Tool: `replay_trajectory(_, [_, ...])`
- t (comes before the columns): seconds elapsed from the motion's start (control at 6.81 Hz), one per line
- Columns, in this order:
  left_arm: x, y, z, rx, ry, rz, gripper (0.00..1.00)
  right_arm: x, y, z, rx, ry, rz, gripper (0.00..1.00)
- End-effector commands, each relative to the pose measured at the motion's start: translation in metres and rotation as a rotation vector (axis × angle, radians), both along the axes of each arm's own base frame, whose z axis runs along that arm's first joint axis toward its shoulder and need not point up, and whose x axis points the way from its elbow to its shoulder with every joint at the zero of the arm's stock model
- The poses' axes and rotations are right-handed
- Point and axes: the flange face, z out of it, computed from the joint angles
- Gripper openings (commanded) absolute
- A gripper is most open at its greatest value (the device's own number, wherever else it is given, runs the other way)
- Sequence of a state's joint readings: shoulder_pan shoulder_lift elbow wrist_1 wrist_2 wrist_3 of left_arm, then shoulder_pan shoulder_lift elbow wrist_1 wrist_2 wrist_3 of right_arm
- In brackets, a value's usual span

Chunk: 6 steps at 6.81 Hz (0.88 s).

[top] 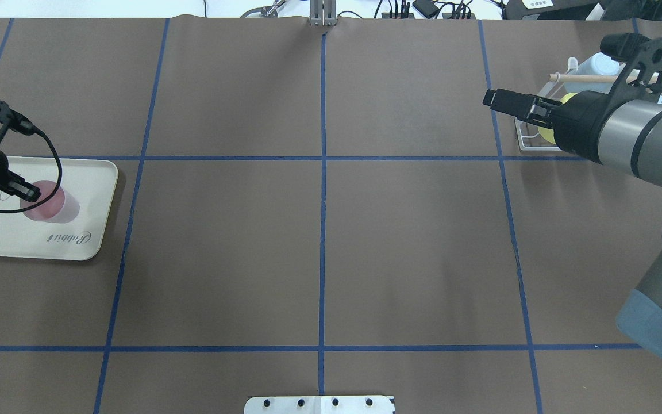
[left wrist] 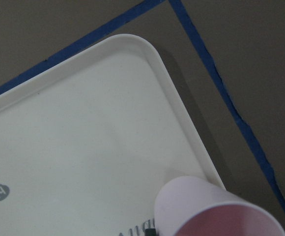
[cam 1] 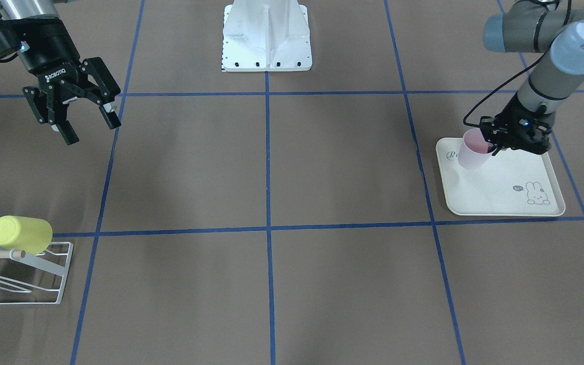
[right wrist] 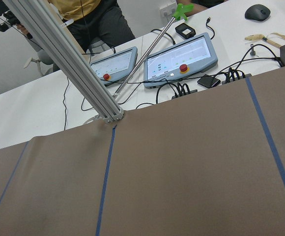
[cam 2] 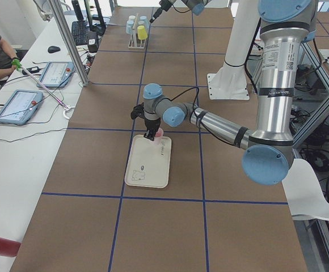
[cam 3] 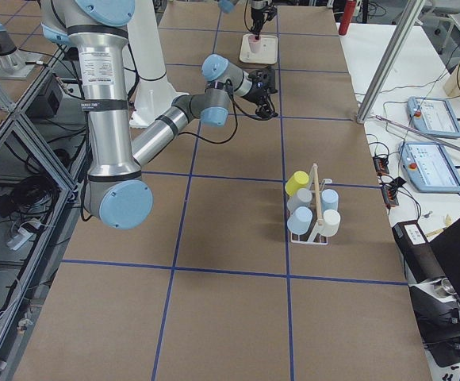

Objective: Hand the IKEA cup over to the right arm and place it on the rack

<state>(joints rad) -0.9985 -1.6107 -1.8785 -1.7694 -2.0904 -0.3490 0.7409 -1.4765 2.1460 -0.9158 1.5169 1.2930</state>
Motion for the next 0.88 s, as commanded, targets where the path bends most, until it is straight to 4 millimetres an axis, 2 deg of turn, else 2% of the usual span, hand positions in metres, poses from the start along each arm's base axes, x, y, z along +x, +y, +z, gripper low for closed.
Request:
replay_trajectory(0.0, [-0.058,-0.046,-0.038,0.007,0.023,-0.210,0.00,-0.001,-0.001,-0.008,0.004,-0.021,0.001,1.00])
replay_trajectory(0.29, [-0.049,-0.079,-0.123,-0.116,0.198,-0.483,0.00,-0.003,-0.002,-0.014,0.003,-0.039,0.002,1.00])
replay_trajectory(0.44, [-0.044,-0.090,-0.159,-0.164,0.278,-0.565,0.00,-0.002,-0.002,-0.016,0.004,-0.047,0.003,1.00])
replay_trajectory(0.73, [-0.040,-0.089,-0.192,-0.156,0.526,-0.648,0.00,-0.004,-0.003,-0.034,-0.004,-0.107,0.005,1.00])
